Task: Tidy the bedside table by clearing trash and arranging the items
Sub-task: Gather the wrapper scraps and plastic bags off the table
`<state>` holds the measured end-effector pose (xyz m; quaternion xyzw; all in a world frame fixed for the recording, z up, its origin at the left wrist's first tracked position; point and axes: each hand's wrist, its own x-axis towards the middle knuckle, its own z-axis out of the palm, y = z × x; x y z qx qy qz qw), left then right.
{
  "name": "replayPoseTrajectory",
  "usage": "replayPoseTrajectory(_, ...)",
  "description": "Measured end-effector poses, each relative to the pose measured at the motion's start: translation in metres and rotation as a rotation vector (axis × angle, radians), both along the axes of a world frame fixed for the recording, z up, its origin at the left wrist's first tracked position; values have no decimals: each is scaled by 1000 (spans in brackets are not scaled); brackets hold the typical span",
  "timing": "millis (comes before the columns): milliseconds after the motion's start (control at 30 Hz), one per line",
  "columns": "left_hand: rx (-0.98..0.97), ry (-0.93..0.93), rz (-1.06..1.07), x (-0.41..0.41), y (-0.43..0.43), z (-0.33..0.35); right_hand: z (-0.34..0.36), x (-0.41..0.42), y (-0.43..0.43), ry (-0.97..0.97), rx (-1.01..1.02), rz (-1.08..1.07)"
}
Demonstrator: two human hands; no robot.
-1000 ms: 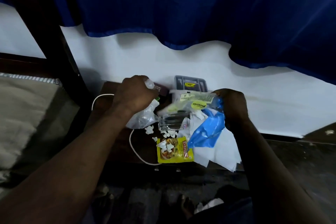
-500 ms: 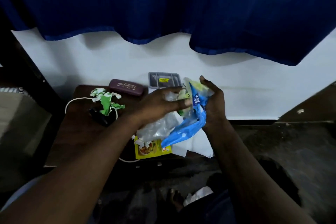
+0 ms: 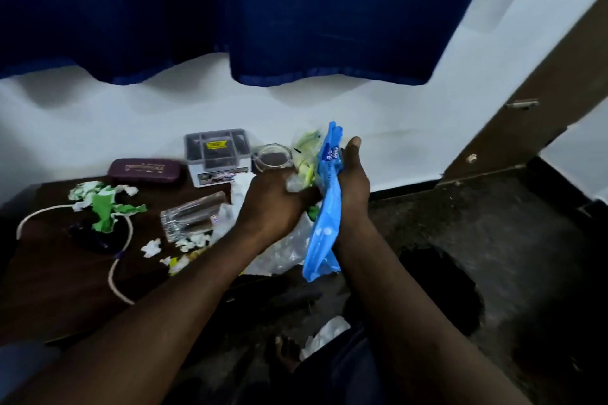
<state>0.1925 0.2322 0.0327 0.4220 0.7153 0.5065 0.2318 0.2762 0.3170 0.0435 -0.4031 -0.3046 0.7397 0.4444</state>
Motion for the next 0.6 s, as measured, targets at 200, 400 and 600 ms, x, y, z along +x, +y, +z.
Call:
replayPoseTrajectory(200,-42,164,-28,71,59,16,21,74,25,221,225,-53)
replayPoseTrajectory(400,-279,337,-327,170,137,3,-14,182,57,-506,522,-405)
replayPoseTrajectory(600,-410,-292,-483,253,161,-44,-79,283,84,-744,198,-787)
